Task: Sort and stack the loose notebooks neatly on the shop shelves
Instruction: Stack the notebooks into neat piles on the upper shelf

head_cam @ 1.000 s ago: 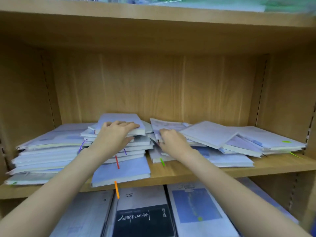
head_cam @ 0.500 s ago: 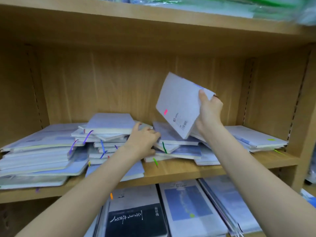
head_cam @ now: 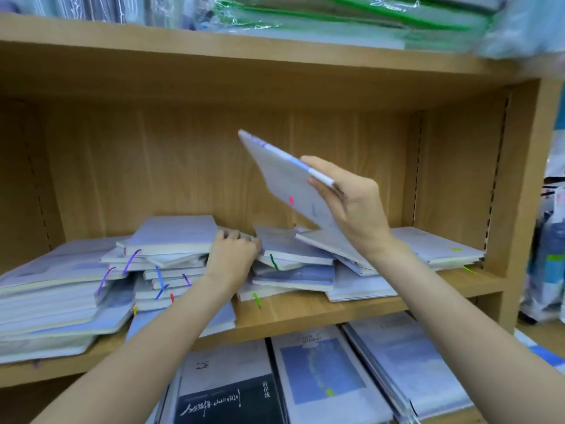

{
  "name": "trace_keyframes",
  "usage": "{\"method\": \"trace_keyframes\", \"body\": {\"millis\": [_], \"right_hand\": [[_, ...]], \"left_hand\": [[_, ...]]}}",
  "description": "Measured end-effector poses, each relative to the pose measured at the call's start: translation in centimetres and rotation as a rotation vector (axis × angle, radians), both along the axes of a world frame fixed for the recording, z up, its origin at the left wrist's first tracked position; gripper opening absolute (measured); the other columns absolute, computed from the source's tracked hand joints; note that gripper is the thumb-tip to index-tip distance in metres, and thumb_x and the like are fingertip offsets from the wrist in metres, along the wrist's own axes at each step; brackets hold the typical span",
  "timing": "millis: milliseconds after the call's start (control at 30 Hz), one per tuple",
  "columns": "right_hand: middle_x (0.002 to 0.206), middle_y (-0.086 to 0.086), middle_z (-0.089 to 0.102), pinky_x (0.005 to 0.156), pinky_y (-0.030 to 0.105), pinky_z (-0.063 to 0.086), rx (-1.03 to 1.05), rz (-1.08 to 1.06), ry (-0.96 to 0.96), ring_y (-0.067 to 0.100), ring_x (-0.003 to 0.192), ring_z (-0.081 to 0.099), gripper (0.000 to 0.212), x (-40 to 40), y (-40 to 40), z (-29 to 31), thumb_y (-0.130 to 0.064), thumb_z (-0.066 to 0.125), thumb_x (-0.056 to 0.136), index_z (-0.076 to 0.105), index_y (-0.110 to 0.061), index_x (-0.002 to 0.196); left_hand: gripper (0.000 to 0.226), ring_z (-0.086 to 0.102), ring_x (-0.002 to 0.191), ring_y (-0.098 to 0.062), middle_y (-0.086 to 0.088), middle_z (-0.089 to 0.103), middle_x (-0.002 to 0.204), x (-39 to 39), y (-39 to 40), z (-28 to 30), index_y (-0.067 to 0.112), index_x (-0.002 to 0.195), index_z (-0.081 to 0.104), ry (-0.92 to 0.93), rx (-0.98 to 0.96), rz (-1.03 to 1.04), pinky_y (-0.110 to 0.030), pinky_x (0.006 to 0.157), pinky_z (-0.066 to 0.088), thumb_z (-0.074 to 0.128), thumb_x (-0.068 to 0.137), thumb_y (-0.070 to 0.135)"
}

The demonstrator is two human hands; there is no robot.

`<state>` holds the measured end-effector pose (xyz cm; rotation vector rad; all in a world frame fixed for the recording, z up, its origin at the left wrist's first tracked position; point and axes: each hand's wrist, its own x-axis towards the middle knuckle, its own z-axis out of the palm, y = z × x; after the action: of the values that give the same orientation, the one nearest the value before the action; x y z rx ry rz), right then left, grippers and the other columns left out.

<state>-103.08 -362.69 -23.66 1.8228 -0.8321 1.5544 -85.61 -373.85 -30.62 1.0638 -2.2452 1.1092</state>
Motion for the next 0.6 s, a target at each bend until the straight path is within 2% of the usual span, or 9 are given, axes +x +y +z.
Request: {"method": "trace_keyframes", "body": {"millis": [67,100,167,233,267,333,433,533,600], "right_hand": [[0.111,0.004,0.067,0.086,0.022,0.051,-0.041,-0.072,0.092,0.008,0.100,0.062,0.029,-0.7,0.1,0.5,-0.006,0.053,0.089,0.064,-0.001,0.116],[0.108,0.007,0.069,0.081,0.030,0.055,-0.037,-0.161,0.154,0.017,0.095,0.066,0.031,-1.3,-0.1,0.2,-0.007,0.052,0.087,0.066,-0.003,0.114],[0.102,0.009,0.071,0.075,0.036,0.056,0.037,-0.382,0.319,0.027,0.089,0.068,0.033,-3.0,-0.7,-1.7,-0.006,0.055,0.081,0.067,-0.008,0.111],[0.120,0.005,0.064,0.096,0.044,0.042,0.414,-0.508,0.428,0.029,0.112,0.059,0.038,-4.7,-1.2,-4.8,-0.018,0.060,0.088,0.058,-0.016,0.126],[0.135,0.001,0.053,0.106,0.046,0.031,0.664,-0.557,0.434,0.027,0.127,0.046,0.046,-5.5,-1.1,-6.3,-0.030,0.056,0.093,0.046,-0.022,0.137],[0.151,-0.005,0.031,0.112,0.047,0.023,0.972,-0.612,0.374,0.020,0.139,0.028,0.059,-7.3,-1.2,-8.5,-0.044,0.049,0.093,0.026,-0.031,0.146],[0.154,-0.003,0.027,0.107,0.043,0.032,0.953,-0.537,0.297,0.018,0.138,0.030,0.056,-8.5,-1.7,-9.3,-0.035,0.051,0.094,0.027,-0.035,0.145],[0.153,-0.003,0.029,0.106,0.040,0.033,0.926,-0.526,0.290,0.018,0.137,0.032,0.050,-8.4,-2.2,-9.4,-0.026,0.048,0.097,0.031,-0.032,0.144],[0.151,-0.003,0.033,0.105,0.039,0.035,0.919,-0.527,0.277,0.019,0.136,0.035,0.048,-8.3,-2.4,-9.6,-0.022,0.048,0.097,0.035,-0.031,0.142]], "left_hand": [[0.039,0.056,0.048,-0.019,0.001,0.052,0.040,0.2,0.0,0.3,0.017,0.053,0.060,0.050,0.080,-0.026,-0.024,0.049,0.040,0.085,0.026,0.005],[0.043,0.056,0.050,-0.020,0.000,0.053,0.042,0.2,0.2,0.5,0.015,0.056,0.061,0.091,0.087,-0.042,-0.026,0.048,0.041,0.085,0.023,0.001],[0.046,0.057,0.055,-0.022,0.000,0.057,0.048,0.3,0.1,0.6,0.014,0.065,0.063,0.122,0.025,-0.047,-0.028,0.050,0.042,0.085,0.026,0.001],[0.046,0.057,0.057,-0.023,0.001,0.058,0.053,0.4,0.0,0.4,0.016,0.070,0.064,0.122,0.022,-0.065,-0.031,0.054,0.044,0.085,0.031,0.002],[0.047,0.057,0.056,-0.023,0.001,0.058,0.054,0.5,0.0,0.3,0.016,0.072,0.064,0.118,0.016,-0.081,-0.033,0.057,0.046,0.085,0.032,0.001],[0.050,0.057,0.050,-0.023,-0.001,0.056,0.053,0.8,0.2,0.2,0.015,0.075,0.064,0.106,-0.015,-0.113,-0.040,0.065,0.051,0.083,0.033,-0.004],[0.046,0.056,0.048,-0.022,-0.001,0.054,0.053,1.6,0.4,0.4,0.013,0.081,0.063,0.094,-0.141,-0.208,-0.053,0.080,0.050,0.070,0.044,-0.013],[0.033,0.056,0.061,-0.021,0.002,0.054,0.061,1.3,0.8,0.4,0.017,0.087,0.048,0.085,-0.315,-0.436,-0.045,0.092,0.042,0.044,0.070,-0.011],[0.017,0.054,0.062,-0.018,0.002,0.052,0.064,0.5,1.7,0.6,0.018,0.085,0.045,0.039,-0.368,-0.588,-0.036,0.089,0.041,0.052,0.087,0.002]]}}
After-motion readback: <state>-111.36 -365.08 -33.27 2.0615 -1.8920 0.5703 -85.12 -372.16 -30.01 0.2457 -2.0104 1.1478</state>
